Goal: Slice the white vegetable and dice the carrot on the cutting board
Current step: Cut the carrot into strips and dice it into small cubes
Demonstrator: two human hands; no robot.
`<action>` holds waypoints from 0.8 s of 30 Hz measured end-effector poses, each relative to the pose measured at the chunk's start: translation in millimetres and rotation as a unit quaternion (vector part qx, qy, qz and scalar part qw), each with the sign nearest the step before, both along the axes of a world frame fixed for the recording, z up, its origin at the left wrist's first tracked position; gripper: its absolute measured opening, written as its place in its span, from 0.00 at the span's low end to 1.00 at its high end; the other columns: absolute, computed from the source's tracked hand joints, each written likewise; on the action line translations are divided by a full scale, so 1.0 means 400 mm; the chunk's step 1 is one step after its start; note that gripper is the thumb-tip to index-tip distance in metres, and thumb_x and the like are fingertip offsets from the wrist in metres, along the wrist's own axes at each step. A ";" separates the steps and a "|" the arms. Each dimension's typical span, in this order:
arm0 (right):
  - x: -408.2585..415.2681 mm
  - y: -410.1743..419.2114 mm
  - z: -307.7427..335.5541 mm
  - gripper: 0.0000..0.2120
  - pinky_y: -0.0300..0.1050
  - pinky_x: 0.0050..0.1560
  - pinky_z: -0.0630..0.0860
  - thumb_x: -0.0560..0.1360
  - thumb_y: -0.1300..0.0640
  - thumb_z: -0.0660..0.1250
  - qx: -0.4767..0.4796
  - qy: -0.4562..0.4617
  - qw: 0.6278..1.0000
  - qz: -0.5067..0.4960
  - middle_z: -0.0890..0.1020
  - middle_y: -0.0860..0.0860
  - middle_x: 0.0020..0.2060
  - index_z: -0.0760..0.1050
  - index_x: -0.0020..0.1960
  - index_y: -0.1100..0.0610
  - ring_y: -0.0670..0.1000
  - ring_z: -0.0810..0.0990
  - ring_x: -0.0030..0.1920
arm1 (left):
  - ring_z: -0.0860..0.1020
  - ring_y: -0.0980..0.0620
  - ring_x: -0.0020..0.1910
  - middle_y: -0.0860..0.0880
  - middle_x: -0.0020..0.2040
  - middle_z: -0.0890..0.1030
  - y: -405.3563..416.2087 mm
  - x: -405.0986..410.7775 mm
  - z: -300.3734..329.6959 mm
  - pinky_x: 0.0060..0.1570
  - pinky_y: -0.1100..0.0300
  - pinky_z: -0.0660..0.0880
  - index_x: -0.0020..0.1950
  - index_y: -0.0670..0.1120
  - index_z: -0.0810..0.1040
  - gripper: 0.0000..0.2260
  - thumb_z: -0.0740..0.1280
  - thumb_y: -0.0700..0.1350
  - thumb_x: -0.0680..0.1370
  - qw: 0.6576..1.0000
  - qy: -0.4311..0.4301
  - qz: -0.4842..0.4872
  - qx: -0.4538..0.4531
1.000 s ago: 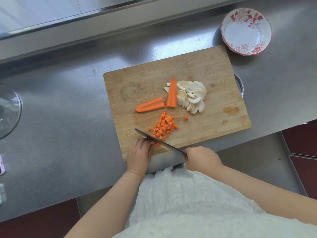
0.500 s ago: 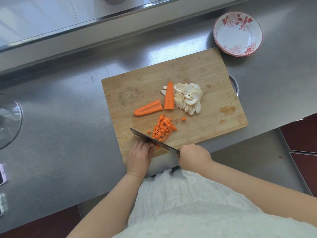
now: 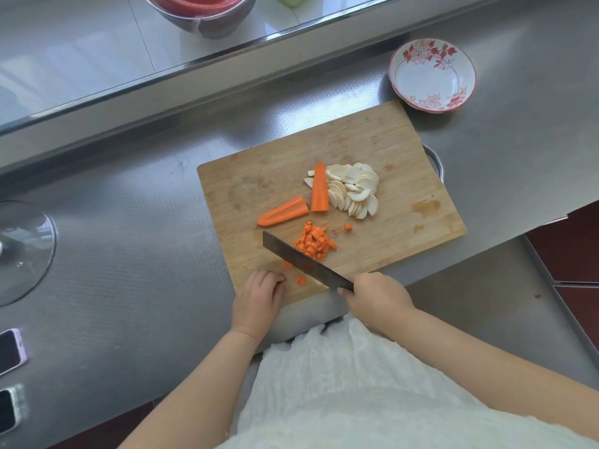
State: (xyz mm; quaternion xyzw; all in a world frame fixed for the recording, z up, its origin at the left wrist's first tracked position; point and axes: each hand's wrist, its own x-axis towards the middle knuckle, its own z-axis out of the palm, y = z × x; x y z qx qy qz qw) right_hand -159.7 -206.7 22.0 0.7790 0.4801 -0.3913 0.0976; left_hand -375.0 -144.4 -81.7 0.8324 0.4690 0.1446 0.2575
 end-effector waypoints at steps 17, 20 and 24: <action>0.005 -0.001 0.011 0.13 0.42 0.29 0.69 0.79 0.45 0.61 -0.018 0.066 0.994 -0.087 0.77 0.49 0.36 0.74 0.52 0.54 0.50 0.76 0.34 | 0.73 0.48 0.55 0.48 0.54 0.80 0.013 0.035 0.029 0.48 0.53 0.74 0.55 0.45 0.80 0.15 0.58 0.50 0.78 0.995 0.063 -0.045 0.060; 0.020 0.005 0.013 0.13 0.42 0.30 0.70 0.78 0.45 0.61 -0.022 0.072 0.994 -0.083 0.78 0.50 0.35 0.74 0.51 0.55 0.51 0.77 0.34 | 0.75 0.48 0.52 0.50 0.51 0.81 0.008 0.033 0.033 0.47 0.55 0.73 0.51 0.45 0.81 0.15 0.58 0.50 0.78 0.995 0.069 -0.036 0.057; 0.055 0.019 0.015 0.12 0.43 0.33 0.72 0.78 0.45 0.61 -0.045 0.087 0.994 -0.049 0.78 0.50 0.35 0.74 0.48 0.53 0.51 0.78 0.36 | 0.73 0.50 0.44 0.50 0.44 0.78 0.007 0.031 0.059 0.44 0.61 0.67 0.46 0.44 0.79 0.14 0.56 0.48 0.79 0.996 0.030 0.083 0.023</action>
